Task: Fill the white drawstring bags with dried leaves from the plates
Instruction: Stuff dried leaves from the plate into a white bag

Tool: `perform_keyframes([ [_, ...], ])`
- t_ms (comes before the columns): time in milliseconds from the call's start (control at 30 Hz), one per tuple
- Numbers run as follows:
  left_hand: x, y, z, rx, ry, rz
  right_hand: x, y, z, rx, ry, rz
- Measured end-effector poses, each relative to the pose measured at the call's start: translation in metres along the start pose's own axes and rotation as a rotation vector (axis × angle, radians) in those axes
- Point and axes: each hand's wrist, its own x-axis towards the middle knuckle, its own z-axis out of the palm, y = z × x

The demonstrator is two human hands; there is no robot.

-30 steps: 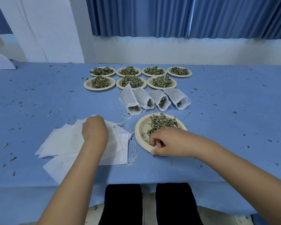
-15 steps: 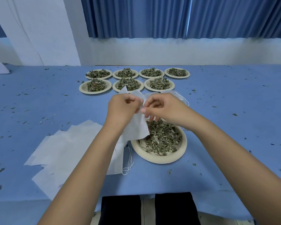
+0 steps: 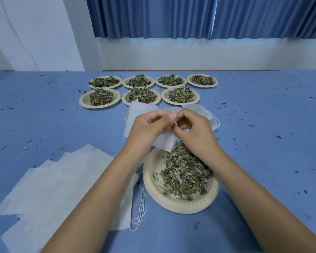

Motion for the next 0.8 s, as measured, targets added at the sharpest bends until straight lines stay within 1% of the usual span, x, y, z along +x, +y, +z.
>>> perform_keyframes([
  [67, 0.005, -0.005, -0.003, -0.099, -0.021, -0.001, 0.001, 0.007, -0.003, 0.05, 0.004, 0.055],
  [100, 0.008, -0.005, -0.006, -0.216, -0.005, -0.018, 0.002, 0.01, -0.005, 0.074, 0.001, 0.094],
  [167, 0.015, -0.005, -0.015, -0.488, 0.071, -0.049, 0.002, 0.016, -0.011, 0.151, 0.027, 0.181],
  [200, 0.018, -0.004, -0.021, -0.534, 0.113, -0.026, 0.002, 0.018, -0.014, 0.207, 0.046, 0.223],
  [233, 0.019, -0.003, -0.025, -0.465, 0.157, 0.02, 0.002, 0.019, -0.015, 0.275, 0.057, 0.264],
  [267, 0.018, -0.003, -0.028, -0.308, 0.193, 0.076, 0.002, 0.019, -0.016, 0.348, 0.061, 0.303],
  [333, 0.013, -0.007, -0.027, 0.119, 0.222, 0.188, 0.001, 0.019, -0.016, 0.464, 0.067, 0.359],
  [367, 0.01, -0.01, -0.024, 0.304, 0.198, 0.241, 0.001, 0.018, -0.015, 0.505, 0.065, 0.375],
  [433, 0.002, -0.018, -0.016, 0.533, 0.105, 0.36, 0.0, 0.017, -0.014, 0.573, 0.05, 0.388],
  [500, -0.003, -0.022, -0.009, 0.646, 0.033, 0.471, -0.001, 0.016, -0.013, 0.643, 0.021, 0.389],
  [567, -0.006, -0.023, -0.006, 0.718, 0.014, 0.527, -0.003, 0.015, -0.012, 0.704, -0.017, 0.386],
  [667, -0.008, -0.022, -0.004, 0.747, 0.034, 0.539, -0.004, 0.013, -0.012, 0.729, -0.051, 0.384],
  [800, -0.009, -0.021, -0.003, 0.75, 0.062, 0.531, -0.004, 0.013, -0.012, 0.754, -0.043, 0.405],
])
